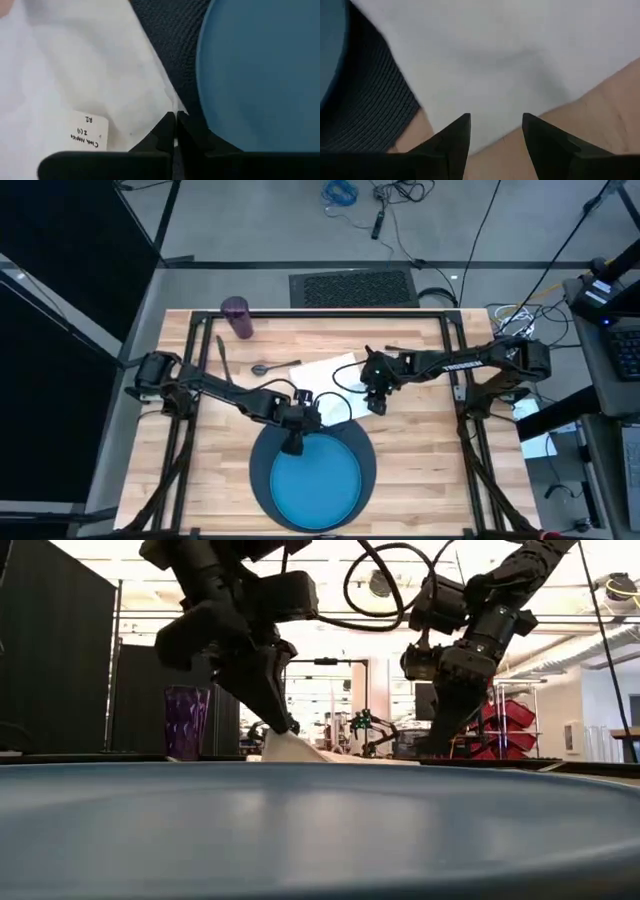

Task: Set table place
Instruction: Fold the white napkin

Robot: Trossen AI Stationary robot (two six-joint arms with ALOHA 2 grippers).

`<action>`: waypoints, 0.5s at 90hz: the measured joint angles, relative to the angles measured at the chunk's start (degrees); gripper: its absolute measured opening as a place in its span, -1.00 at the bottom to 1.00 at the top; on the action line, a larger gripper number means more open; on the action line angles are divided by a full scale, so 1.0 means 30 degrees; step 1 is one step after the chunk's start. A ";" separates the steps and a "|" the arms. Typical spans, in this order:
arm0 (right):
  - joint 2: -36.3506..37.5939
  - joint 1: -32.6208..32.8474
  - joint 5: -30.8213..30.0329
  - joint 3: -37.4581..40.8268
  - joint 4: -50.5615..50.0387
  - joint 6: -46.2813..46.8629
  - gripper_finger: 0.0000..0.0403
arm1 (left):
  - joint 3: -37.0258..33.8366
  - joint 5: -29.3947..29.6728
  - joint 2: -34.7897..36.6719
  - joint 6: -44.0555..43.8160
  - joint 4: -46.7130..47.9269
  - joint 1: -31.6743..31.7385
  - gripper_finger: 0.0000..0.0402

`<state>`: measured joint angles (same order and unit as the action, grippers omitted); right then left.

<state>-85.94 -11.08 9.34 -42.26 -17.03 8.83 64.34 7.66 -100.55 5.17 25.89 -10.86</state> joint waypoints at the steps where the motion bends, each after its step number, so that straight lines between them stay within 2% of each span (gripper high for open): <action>1: -0.0027 0.0042 0.0019 0.0000 0.0016 0.0008 -0.17 | 0.0000 0.0000 0.0000 -0.0001 0.0073 0.0005 -1.00; 45: -0.1227 0.0388 0.0038 -0.0006 0.0312 0.0050 -0.17 | -0.0016 -0.0597 -0.0570 -0.0125 0.0481 -0.0005 -1.00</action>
<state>-89.62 -9.91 9.45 -42.28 -16.09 8.98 64.29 5.87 -102.26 4.80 27.33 -10.87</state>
